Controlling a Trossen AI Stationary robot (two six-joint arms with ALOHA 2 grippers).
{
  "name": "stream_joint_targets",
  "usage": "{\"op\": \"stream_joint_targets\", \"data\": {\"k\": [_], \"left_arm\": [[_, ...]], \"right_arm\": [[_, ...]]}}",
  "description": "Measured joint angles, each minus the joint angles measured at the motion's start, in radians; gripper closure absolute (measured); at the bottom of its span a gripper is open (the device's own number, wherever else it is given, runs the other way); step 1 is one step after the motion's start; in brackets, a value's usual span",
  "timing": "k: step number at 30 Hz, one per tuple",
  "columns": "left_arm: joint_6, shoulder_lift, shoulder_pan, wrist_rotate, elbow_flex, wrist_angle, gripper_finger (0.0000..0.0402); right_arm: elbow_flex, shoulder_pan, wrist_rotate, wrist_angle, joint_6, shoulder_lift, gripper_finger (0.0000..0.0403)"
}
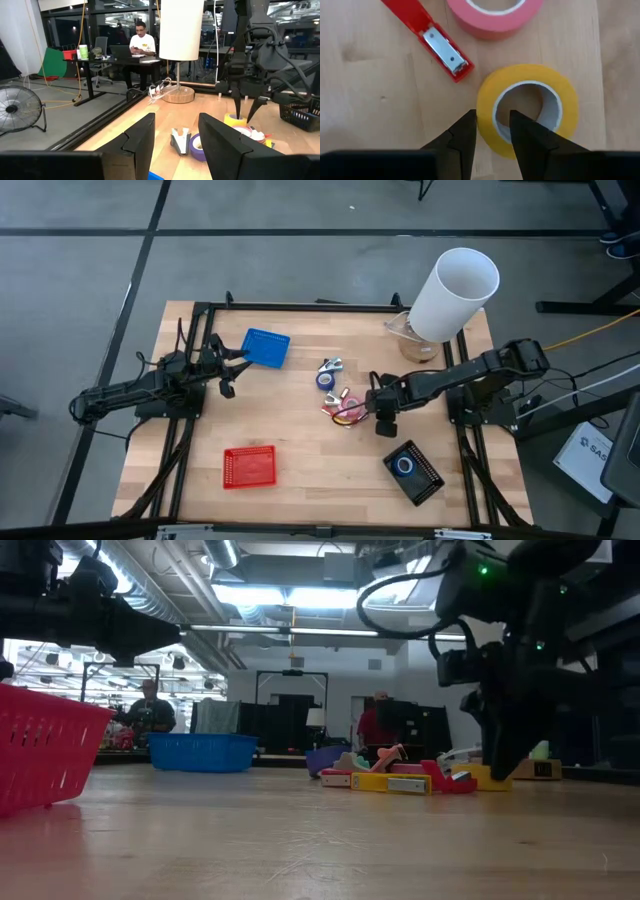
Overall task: Pick and place Stapler, Stapler remover, tape
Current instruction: Put the yellow tape into the black bin
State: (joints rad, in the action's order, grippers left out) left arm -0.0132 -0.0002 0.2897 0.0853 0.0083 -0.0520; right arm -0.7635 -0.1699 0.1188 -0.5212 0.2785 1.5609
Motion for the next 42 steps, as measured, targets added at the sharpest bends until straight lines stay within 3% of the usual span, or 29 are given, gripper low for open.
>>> {"op": "stream_joint_targets", "data": {"k": [4, 10, 21, 29, 42], "left_arm": [[0.0, 0.0, 0.0, 0.0, 0.0, 0.0, 0.0253], [0.0, 0.0, 0.0, 0.0, 0.0, 0.0, 0.0253], [0.0, 0.0, 0.0, 0.0, 0.0, 0.0, 0.0253], [0.0, 0.0, 0.0, 0.0, 0.0, 0.0, 0.0253], [0.0, 0.0, 0.0, 0.0, 0.0, 0.0, 0.0253]], "right_arm": [[0.0, 0.0, 0.0, 0.005, -0.002, 0.01, 0.0299], [-0.011, 0.0, -0.01, -0.008, -0.002, 0.011, 0.0368], [-0.072, -0.003, -0.011, -0.108, 0.005, -0.011, 0.0363], [-0.079, -0.004, -0.094, -0.133, 0.014, -0.097, 0.0362], [-0.079, -0.022, -0.139, -0.216, 0.2, -0.245, 0.0362]]}}
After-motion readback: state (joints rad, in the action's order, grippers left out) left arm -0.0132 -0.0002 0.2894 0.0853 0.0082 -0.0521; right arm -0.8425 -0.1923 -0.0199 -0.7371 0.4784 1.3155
